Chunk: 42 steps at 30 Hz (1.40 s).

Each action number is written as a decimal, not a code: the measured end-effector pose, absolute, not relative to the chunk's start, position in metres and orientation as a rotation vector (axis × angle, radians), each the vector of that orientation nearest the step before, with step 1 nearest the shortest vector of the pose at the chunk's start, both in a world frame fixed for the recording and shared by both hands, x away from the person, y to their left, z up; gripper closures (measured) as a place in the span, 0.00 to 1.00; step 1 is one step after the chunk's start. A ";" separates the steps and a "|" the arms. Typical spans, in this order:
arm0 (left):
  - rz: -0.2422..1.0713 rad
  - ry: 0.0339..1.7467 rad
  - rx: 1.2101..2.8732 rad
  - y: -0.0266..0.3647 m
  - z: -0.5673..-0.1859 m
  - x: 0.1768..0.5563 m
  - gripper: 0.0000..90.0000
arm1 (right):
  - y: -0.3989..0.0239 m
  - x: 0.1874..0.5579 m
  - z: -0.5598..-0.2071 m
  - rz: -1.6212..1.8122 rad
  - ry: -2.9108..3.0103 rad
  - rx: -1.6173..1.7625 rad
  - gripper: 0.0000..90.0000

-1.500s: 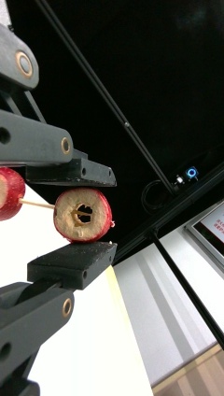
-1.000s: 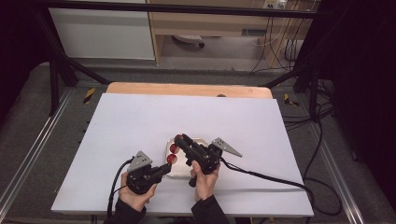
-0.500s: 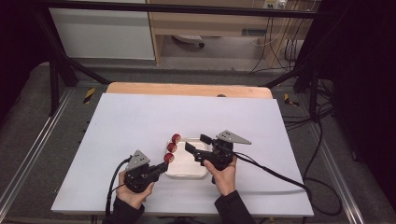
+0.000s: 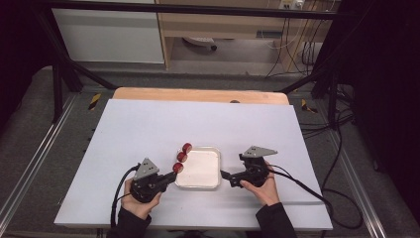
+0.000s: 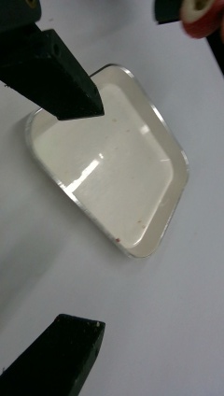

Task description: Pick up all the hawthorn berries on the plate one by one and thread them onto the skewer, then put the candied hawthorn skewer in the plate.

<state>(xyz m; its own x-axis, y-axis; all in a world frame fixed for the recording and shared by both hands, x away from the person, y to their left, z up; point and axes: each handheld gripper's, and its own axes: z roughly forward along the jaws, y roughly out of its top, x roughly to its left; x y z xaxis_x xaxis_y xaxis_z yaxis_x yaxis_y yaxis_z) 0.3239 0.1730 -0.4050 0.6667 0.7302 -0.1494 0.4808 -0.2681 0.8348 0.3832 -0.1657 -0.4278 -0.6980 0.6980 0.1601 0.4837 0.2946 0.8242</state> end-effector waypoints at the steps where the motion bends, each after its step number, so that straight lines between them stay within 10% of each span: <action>1: 0.327 0.943 1.936 0.174 -0.404 0.324 0.98 | -0.170 0.382 -0.429 1.346 2.338 1.064 0.01; 42: 0.287 1.012 2.146 0.126 -0.398 0.396 0.98 | -0.252 0.354 -0.455 1.321 2.339 1.110 0.01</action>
